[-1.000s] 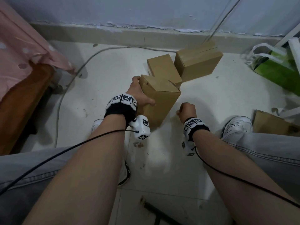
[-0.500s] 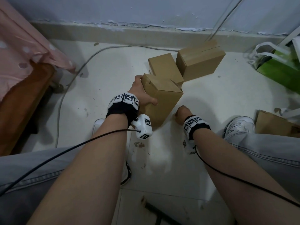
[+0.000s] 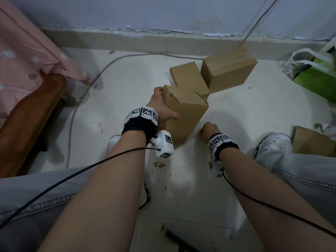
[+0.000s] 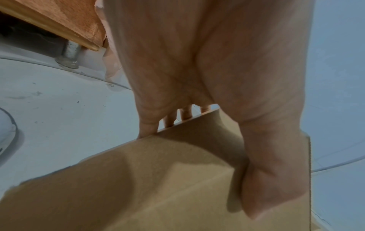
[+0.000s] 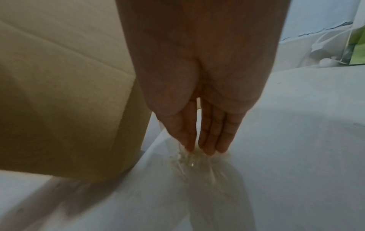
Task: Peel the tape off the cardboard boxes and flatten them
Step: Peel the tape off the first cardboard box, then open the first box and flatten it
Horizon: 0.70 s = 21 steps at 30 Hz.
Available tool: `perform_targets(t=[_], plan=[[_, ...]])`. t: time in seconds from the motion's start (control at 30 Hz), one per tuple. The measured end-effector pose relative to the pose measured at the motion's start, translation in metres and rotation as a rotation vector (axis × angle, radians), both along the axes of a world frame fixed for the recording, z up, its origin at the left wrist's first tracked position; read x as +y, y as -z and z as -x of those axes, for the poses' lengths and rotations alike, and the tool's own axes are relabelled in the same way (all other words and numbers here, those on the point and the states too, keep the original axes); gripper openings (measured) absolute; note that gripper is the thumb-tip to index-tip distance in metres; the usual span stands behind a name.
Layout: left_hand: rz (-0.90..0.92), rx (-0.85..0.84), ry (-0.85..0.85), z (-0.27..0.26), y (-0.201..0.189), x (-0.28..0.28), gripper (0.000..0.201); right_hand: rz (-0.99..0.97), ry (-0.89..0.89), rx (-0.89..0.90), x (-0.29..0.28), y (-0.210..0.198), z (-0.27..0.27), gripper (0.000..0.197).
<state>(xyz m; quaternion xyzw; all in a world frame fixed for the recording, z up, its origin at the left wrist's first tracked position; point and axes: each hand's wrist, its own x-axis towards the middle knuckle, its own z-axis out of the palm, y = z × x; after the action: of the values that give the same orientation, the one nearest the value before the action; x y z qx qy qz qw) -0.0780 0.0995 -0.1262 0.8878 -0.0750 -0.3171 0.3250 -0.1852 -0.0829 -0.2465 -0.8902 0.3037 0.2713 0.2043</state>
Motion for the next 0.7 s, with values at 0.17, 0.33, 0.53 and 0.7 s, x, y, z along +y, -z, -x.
perform_targets(t=[0.17,0.33,0.53,0.7], plan=[[-0.011,0.003,0.006,0.001,0.001,0.001,0.115,-0.126,0.227,-0.023,-0.018,-0.006,0.000,0.016],[-0.006,0.013,-0.012,0.001,0.001,0.003,0.116,-0.134,0.351,-0.085,-0.030,-0.019,0.014,0.024],[0.009,-0.018,-0.051,0.013,-0.006,0.005,0.119,-0.394,0.567,-0.275,-0.023,-0.070,-0.006,0.036],[0.100,0.049,-0.216,0.021,-0.026,0.015,0.129,-0.704,0.578,-0.225,-0.007,-0.142,-0.026,0.052]])
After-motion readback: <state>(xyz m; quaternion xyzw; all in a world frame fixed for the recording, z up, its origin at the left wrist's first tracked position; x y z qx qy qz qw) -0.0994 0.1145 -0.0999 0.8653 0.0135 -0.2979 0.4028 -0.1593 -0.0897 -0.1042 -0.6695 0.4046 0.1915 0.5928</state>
